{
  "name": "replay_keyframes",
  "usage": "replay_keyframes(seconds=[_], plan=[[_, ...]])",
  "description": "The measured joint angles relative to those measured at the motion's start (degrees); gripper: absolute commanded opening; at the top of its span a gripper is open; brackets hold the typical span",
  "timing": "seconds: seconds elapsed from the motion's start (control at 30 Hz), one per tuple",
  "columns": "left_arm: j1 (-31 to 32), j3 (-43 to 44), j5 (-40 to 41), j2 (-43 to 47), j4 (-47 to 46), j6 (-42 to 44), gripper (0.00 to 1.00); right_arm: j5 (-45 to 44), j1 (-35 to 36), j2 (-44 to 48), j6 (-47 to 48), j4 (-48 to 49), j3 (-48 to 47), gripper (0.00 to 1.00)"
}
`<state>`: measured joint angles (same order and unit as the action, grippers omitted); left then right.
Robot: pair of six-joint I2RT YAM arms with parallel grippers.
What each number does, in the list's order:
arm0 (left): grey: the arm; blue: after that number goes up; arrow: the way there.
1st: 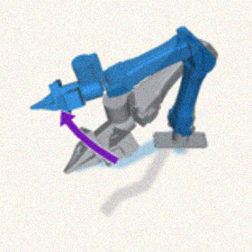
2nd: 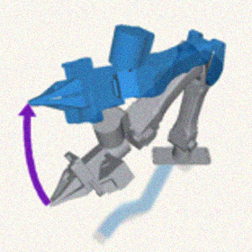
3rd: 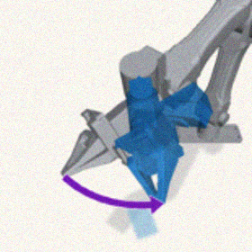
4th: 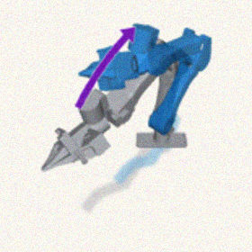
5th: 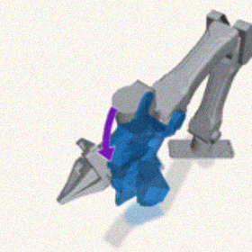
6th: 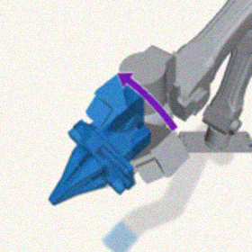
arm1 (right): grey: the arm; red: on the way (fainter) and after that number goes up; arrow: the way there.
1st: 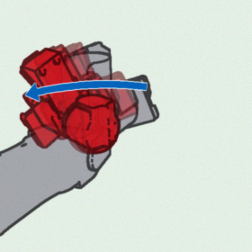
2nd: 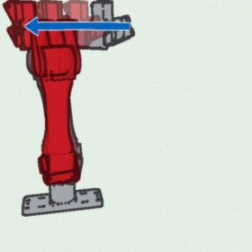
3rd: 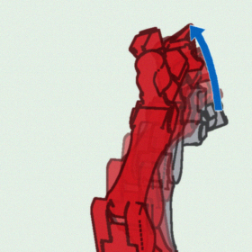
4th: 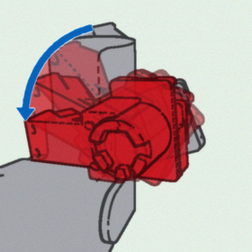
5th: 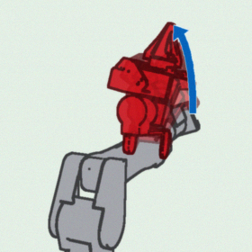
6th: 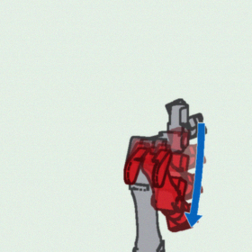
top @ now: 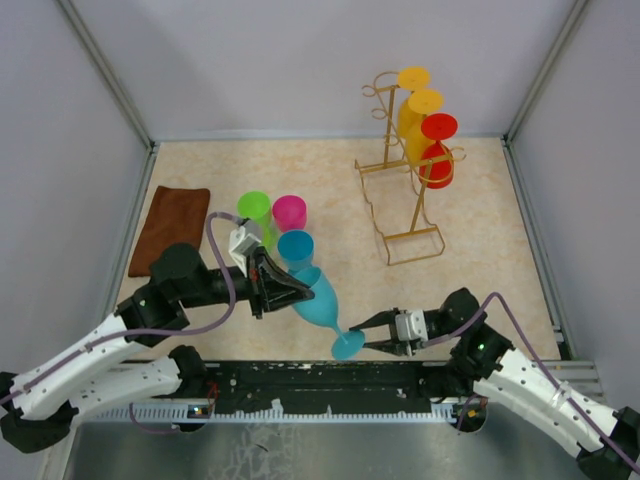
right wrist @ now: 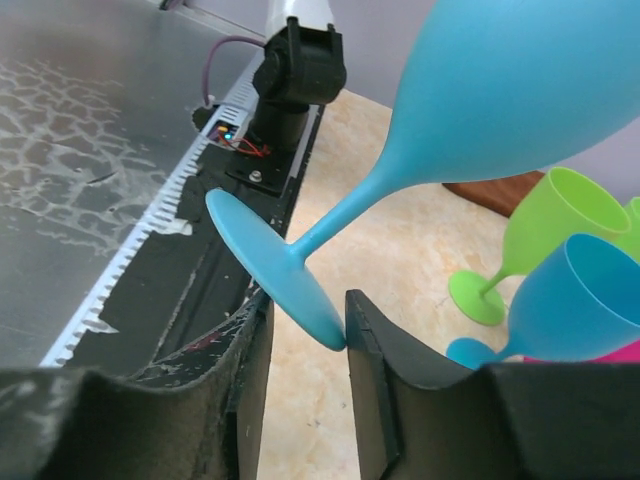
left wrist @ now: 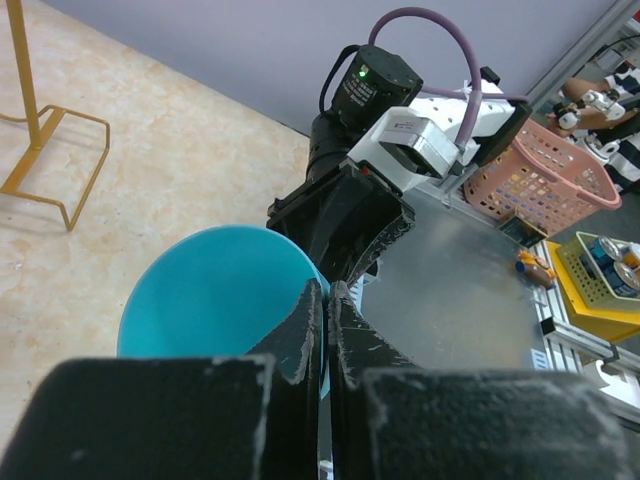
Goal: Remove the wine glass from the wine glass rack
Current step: Place the wine glass at the center of the board.
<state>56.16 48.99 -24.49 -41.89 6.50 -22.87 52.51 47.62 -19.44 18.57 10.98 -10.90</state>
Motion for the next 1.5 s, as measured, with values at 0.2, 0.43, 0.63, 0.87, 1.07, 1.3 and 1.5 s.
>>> replay_keyframes(seconds=[0.2,0.43,0.63,0.87,1.07,1.3,1.5], plan=[[0.00,-0.52,3.15,2.62,3.02,0.63,0.00,-2.93,0.00,1.22,-1.27,0.70,0.00,0.47],[0.00,-1.70,10.91,8.87,8.83,0.85,0.00,-2.51,0.00,2.01,-3.63,2.45,0.02,0.50],[0.00,-4.44,18.97,10.71,15.23,-1.05,0.00,-3.93,0.00,3.61,-3.69,3.08,0.02,0.50],[0.00,-6.93,31.80,5.16,23.23,-6.10,0.00,-8.11,0.00,5.18,-4.76,3.21,0.04,0.53],[0.00,-6.91,39.69,-1.11,24.46,-8.66,0.00,-11.37,0.00,6.43,-5.77,3.17,0.04,0.56],[0.00,-6.97,48.83,-2.49,24.37,-10.14,0.00,-17.40,0.00,7.48,-8.39,3.17,0.04,0.66],[0.00,-11.23,53.27,2.97,18.84,-6.62,0.00,-24.33,0.00,7.48,-11.08,2.73,0.02,0.69]])
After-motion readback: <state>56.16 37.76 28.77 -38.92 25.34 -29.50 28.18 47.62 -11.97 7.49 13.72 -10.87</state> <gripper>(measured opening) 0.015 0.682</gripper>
